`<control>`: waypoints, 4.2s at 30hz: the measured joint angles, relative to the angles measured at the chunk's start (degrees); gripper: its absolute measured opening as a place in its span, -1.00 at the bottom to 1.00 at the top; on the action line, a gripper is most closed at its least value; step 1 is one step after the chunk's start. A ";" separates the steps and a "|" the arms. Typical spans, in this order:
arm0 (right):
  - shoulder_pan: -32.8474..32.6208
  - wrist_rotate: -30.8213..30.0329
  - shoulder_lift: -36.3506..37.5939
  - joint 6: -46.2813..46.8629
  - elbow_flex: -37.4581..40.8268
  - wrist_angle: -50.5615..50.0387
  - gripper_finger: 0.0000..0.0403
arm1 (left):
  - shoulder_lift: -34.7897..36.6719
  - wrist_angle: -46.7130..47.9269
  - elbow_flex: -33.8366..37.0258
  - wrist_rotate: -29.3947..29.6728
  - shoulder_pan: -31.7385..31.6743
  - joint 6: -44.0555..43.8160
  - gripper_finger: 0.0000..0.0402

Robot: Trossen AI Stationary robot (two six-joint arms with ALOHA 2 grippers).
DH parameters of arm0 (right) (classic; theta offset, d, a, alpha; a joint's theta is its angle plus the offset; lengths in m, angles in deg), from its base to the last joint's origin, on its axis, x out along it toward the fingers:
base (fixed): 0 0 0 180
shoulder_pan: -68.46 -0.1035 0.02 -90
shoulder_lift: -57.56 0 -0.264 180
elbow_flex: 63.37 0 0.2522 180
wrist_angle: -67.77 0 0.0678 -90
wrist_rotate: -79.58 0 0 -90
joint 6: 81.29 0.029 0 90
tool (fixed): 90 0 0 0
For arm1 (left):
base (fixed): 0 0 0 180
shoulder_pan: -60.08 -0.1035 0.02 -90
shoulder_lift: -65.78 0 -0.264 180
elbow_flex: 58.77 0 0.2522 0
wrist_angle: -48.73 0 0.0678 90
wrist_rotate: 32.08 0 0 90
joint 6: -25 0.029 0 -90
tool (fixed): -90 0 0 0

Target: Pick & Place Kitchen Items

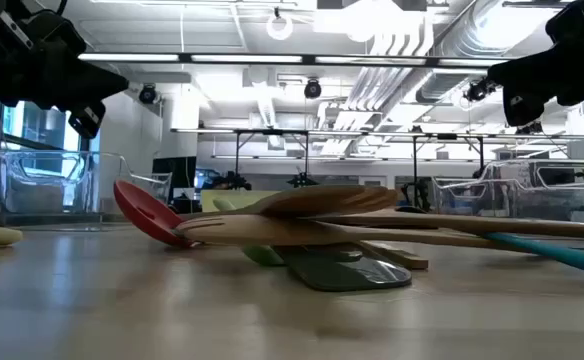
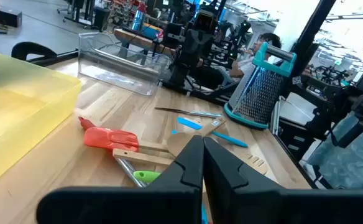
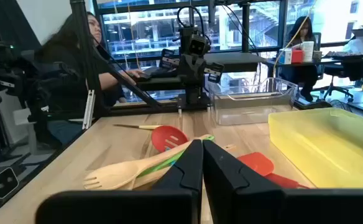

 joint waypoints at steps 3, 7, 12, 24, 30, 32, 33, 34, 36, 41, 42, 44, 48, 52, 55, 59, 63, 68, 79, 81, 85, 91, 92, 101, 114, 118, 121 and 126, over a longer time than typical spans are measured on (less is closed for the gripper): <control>0.00 0.00 0.01 0.00 0.00 0.00 -0.99 | 0.00 0.00 0.01 0.01 0.00 0.00 -1.00; -0.01 0.00 0.01 0.00 0.01 0.00 -0.98 | 0.00 0.00 0.00 0.01 0.00 0.00 -1.00; 0.00 0.00 -0.01 0.00 0.00 0.00 -0.98 | -0.02 0.00 0.00 0.01 -0.01 -0.01 -1.00; 0.00 0.00 0.01 0.00 0.00 0.00 -0.98 | -0.02 0.00 0.00 0.01 0.01 -0.02 -1.00; -0.02 0.00 0.01 0.00 0.00 0.00 -0.98 | -0.01 0.00 0.00 0.00 -0.01 -0.01 -1.00; 0.00 0.00 -0.01 0.00 0.00 0.00 -0.98 | -0.02 0.00 0.00 0.01 -0.01 0.00 -1.00; 0.00 0.00 0.01 0.00 0.02 0.00 -0.98 | 0.00 0.00 0.00 0.01 -0.01 0.00 -1.00; -0.01 0.00 0.01 0.00 0.00 0.00 -0.98 | 0.00 0.00 0.00 0.01 -0.01 0.00 -1.00; -0.01 0.00 0.00 0.00 0.00 0.00 -0.98 | 0.00 0.00 0.00 0.01 0.01 0.00 -1.00; 0.00 0.00 -0.01 0.00 0.00 0.00 -0.98 | 0.00 0.00 0.00 0.01 0.01 0.00 -1.00; -0.01 0.00 0.00 0.00 0.01 0.00 -0.98 | 0.00 0.00 0.00 0.01 0.01 0.00 -1.00; -0.01 0.00 0.00 0.00 0.00 0.00 -0.98 | -0.02 0.00 0.00 0.01 0.00 0.00 -1.00; -0.01 0.00 0.01 0.00 0.01 0.00 -0.98 | -0.01 0.00 0.00 0.01 -0.01 0.00 -1.00; 0.00 0.00 0.01 0.00 0.00 0.00 -0.98 | 0.00 0.00 0.00 -0.01 0.01 0.00 -1.00; -0.02 0.00 0.00 0.00 0.00 0.00 -0.98 | 0.00 0.00 0.00 0.01 0.01 0.00 -1.00; 0.00 0.00 0.01 0.00 0.01 0.00 -0.98 | 0.00 0.00 0.00 0.01 -0.01 0.00 -1.00; -0.01 0.00 -0.01 0.00 0.02 0.00 -0.98 | -0.01 0.00 0.00 0.01 0.00 0.00 -1.00; 0.00 0.00 0.01 0.00 0.01 0.00 -0.99 | 0.00 0.00 0.00 0.01 0.01 0.00 -1.00; -0.02 0.00 -0.01 0.00 0.02 0.00 -0.99 | -0.01 0.00 0.00 0.01 -0.01 -0.01 -1.00; 0.00 0.00 0.01 0.00 0.00 0.00 -0.99 | 0.00 0.00 0.00 0.01 -0.01 -0.01 -1.00; -0.01 0.00 0.01 0.00 0.01 0.00 -0.99 | 0.00 0.00 0.00 -0.01 -0.01 0.00 -1.00; 0.00 0.00 -0.01 0.00 0.00 0.00 -0.99 | -0.02 0.00 0.00 0.01 -0.01 -0.02 -1.00; 0.00 0.00 -0.01 0.00 0.00 0.00 -0.99 | -0.01 0.00 0.00 0.00 -0.01 0.00 -1.00; 0.00 2.15 0.01 10.08 0.02 5.84 -0.99 | -0.01 0.00 0.00 0.01 -0.01 0.00 -1.00; -0.01 5.15 0.01 1.65 0.02 7.49 -0.99 | 0.00 -0.62 0.02 0.31 0.01 -0.60 -1.00; -0.02 5.92 -0.01 3.09 0.02 7.98 -0.98 | -0.01 -0.69 0.02 -0.09 0.00 -2.30 -1.00; -0.01 4.86 0.01 4.32 0.02 9.21 -0.98 | -0.02 -0.82 0.02 1.42 -0.01 -2.98 -1.00; -0.02 3.14 0.01 1.26 0.02 9.18 -0.98 | -0.02 -1.14 0.02 4.50 -0.01 -0.55 -1.00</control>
